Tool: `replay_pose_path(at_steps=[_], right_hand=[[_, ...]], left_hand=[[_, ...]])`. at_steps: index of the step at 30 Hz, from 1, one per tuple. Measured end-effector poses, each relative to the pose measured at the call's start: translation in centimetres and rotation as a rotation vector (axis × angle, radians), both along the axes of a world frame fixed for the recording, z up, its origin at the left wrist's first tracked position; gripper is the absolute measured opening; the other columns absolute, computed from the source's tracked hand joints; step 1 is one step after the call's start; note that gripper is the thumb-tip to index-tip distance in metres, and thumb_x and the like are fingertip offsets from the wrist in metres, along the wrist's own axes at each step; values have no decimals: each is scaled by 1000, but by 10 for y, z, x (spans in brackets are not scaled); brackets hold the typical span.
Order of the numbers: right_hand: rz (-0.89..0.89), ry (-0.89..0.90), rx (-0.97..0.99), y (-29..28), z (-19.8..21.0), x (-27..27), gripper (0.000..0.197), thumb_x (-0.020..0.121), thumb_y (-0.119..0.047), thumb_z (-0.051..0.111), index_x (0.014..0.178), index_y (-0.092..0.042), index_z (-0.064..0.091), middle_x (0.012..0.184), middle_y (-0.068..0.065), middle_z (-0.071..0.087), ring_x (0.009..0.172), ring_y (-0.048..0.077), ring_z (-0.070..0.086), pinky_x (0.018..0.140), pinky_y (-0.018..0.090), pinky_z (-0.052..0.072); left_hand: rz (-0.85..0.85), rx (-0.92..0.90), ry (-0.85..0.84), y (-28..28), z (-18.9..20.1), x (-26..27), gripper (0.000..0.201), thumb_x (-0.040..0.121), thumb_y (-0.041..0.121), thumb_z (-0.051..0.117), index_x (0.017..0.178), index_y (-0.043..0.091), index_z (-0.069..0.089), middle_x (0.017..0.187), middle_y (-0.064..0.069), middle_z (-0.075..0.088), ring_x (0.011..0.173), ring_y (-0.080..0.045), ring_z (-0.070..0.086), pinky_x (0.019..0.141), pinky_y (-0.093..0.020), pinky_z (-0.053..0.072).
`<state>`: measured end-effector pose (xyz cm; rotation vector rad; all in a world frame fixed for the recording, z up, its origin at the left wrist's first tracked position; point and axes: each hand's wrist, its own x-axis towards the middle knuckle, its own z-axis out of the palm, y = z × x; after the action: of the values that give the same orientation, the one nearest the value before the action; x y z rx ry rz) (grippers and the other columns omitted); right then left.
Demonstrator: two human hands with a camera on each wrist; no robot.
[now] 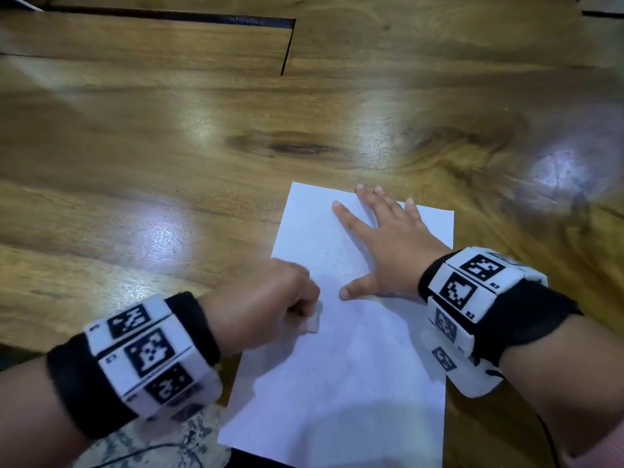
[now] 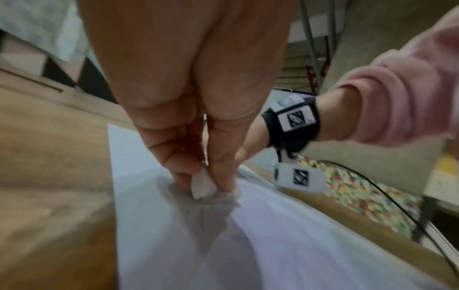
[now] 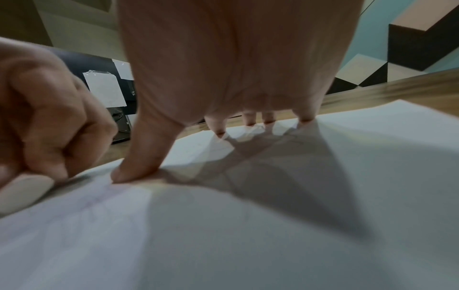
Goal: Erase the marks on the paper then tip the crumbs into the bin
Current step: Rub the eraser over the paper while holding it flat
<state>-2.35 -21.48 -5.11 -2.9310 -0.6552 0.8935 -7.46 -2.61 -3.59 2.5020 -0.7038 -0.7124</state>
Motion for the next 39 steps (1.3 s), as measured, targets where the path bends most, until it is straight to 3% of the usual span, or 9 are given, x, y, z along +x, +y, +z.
replay_pose_path(at_steps=[3, 9, 13, 20, 23, 27, 30, 34, 39], right_hand=[[-2, -5, 1, 0, -1, 0, 119, 64, -75, 59, 145, -35, -20, 153, 4, -31, 142, 24, -26, 116, 52, -8], [-6, 1, 4, 0, -1, 0, 120, 64, -75, 60, 145, -36, -20, 153, 3, -32, 142, 23, -26, 116, 51, -9], [-4, 3, -4, 0, 0, 0, 120, 64, -75, 59, 145, -35, -20, 152, 3, -32, 142, 23, -27, 116, 52, -9], [-10, -2, 10, 1, -1, 0, 120, 63, -75, 60, 145, -37, -20, 153, 3, -32, 142, 23, -26, 116, 53, -8], [-14, 11, 16, 0, 0, 0, 120, 64, -74, 61, 145, -37, -19, 152, 2, -33, 141, 22, -28, 116, 52, -9], [-13, 16, 40, 0, 0, 0, 120, 64, -74, 60, 145, -36, -19, 151, 1, -34, 141, 21, -29, 116, 51, -11], [-10, 31, 77, -6, 0, 1, 122, 65, -70, 63, 146, -32, -19, 151, -1, -36, 140, 18, -31, 117, 47, -12], [-51, 44, 121, -24, 1, -2, 120, 69, -64, 66, 147, -27, -17, 151, -5, -35, 140, 11, -28, 117, 36, -13], [-38, 59, 186, -33, 2, -3, 116, 71, -58, 68, 148, -28, -12, 153, -13, -29, 140, 7, -26, 113, 29, -15]], left_hand=[[109, 3, -96, -11, 4, 33, 9, 69, 19, 71, 69, 14, 64, 67, 1, 60, 65, -16, 50, 54, -14, 33], [144, -7, -136, -22, -1, 37, 9, 72, 13, 63, 65, 10, 58, 62, -2, 54, 64, -22, 49, 56, -30, 34], [-2, 13, 31, -6, -2, 2, 11, 71, 18, 66, 65, 15, 58, 71, -1, 57, 64, -14, 47, 54, -15, 31], [222, 0, -173, -24, 2, 58, 7, 75, 16, 65, 72, 14, 59, 69, -2, 57, 66, -18, 48, 53, -21, 31], [148, -10, -132, -18, -4, 34, 15, 73, 18, 65, 61, 15, 56, 65, -3, 54, 60, -19, 45, 50, -21, 29], [119, -24, -100, -10, -10, 1, 18, 75, 16, 64, 60, 14, 53, 63, 7, 44, 55, -5, 40, 52, -18, 30], [154, -19, -116, -11, -11, -2, 21, 74, 13, 64, 59, 12, 50, 63, 9, 40, 55, -5, 39, 54, -24, 34], [177, -20, -93, -13, -9, 0, 30, 72, 9, 64, 54, 18, 42, 60, 11, 36, 52, 1, 35, 56, -15, 34], [135, 106, 7, -17, 2, 16, 17, 69, 10, 66, 57, 13, 53, 53, 8, 47, 49, 0, 42, 46, -13, 30]])
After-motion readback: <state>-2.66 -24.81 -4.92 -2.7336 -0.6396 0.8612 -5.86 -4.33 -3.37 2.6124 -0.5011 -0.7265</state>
